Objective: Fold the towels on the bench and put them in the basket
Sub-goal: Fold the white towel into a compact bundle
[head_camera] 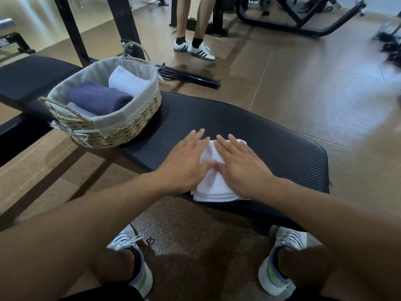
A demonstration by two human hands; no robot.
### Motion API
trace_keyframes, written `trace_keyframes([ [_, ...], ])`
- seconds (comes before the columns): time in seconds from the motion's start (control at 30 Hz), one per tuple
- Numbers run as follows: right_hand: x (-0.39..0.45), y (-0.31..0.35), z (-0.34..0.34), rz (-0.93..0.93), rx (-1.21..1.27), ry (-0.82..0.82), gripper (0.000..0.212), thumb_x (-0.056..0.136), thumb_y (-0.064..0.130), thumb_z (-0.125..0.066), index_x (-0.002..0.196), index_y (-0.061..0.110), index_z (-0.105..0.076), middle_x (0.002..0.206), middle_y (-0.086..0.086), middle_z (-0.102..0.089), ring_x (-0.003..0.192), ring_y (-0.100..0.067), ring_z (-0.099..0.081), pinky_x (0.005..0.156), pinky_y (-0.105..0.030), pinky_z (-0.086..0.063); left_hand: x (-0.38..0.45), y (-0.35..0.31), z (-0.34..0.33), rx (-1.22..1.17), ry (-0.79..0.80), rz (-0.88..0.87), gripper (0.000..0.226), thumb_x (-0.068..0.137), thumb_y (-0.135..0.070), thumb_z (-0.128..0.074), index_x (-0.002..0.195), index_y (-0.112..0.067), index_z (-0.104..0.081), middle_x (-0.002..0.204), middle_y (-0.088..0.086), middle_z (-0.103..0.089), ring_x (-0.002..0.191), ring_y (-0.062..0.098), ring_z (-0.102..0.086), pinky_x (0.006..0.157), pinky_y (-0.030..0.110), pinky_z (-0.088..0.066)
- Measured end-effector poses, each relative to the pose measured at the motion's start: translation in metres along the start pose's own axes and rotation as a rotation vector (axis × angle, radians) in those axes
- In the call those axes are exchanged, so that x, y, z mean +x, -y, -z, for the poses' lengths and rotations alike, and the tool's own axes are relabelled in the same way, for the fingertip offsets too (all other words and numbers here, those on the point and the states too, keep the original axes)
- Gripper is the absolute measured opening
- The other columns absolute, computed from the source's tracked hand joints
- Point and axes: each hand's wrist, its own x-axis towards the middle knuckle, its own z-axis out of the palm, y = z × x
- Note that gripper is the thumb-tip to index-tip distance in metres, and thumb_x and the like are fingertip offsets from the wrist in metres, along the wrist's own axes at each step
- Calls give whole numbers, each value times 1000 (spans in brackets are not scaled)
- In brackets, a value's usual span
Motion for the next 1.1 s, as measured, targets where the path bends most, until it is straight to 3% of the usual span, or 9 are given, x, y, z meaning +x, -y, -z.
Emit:
trace_keyframes([
  [0.1, -2, -4, -17, -28, 13, -22, 70, 106, 54, -13, 162, 15, 1, 171, 2, 7, 156, -17, 14, 127, -38, 7, -10, 10, -10, 256, 275, -56, 111, 81, -85, -17, 158, -14, 18, 165, -1, 28, 149, 13, 30, 126, 43, 8],
  [0.37, -1, -13, -23, -8, 156, -29, 71, 104, 58, -17, 162, 21, 1, 170, 8, 7, 155, -8, 16, 126, -33, 12, -10, 10, -15, 296, 292, -62, 121, 74, -90, -17, 155, -11, 24, 165, 3, 29, 150, 16, 30, 126, 45, 4],
  [0.47, 0, -17, -13, -38, 281, -30, 72, 104, 58, -32, 162, 25, -7, 171, 9, 0, 156, -8, 6, 124, -30, 6, -8, 8, -8, 286, 307, -49, 124, 70, -92, -16, 158, -12, 17, 168, 3, 20, 154, 17, 19, 127, 44, -1],
  [0.57, -4, -26, 3, -232, 307, -139, 79, 91, 67, -54, 157, 35, -26, 165, 8, -27, 151, -17, -27, 123, -40, -23, -3, 6, 1, 245, 231, -41, 124, 66, -93, -15, 160, -13, -5, 169, 3, -6, 154, 21, -7, 124, 44, -17],
  [0.67, -11, -39, 20, -427, 324, -8, 71, 74, 80, -62, 128, 36, -49, 120, 11, -61, 108, -14, -61, 91, -41, -51, 2, 5, 8, 199, 147, -26, 111, 72, -90, -24, 155, -17, -32, 155, 0, -38, 137, 21, -35, 115, 41, -34],
  [0.73, -16, -44, 26, -438, 356, 195, 64, 70, 82, -65, 106, 30, -55, 100, 10, -65, 90, -11, -63, 77, -34, -52, 1, 1, 10, 207, 120, -19, 90, 81, -84, -33, 145, -22, -47, 136, 0, -55, 122, 21, -48, 104, 40, -42],
  [0.83, -24, -50, 31, -371, 445, 323, 53, 69, 70, -78, 94, 25, -62, 94, 6, -68, 86, -11, -64, 71, -28, -47, 0, -7, 15, 173, 57, 53, 61, 90, -72, -47, 130, -27, -60, 112, -7, -67, 107, 17, -60, 89, 38, -49],
  [0.97, -28, -53, 39, -267, 505, 270, 42, 70, 48, -86, 97, 28, -61, 97, 9, -69, 89, -11, -66, 79, -33, -55, -3, -15, 14, 44, 100, 123, 58, 87, -74, -53, 129, -34, -60, 91, -17, -55, 92, 10, -59, 71, 30, -42],
  [1.1, -28, -56, 46, -100, 625, 169, 36, 77, 32, -84, 101, 37, -58, 100, 14, -70, 90, -5, -68, 84, -34, -60, -1, -12, 14, -316, 147, 93, 53, 82, -63, -70, 126, -38, -57, 106, -17, -66, 93, 4, -64, 78, 30, -57],
])
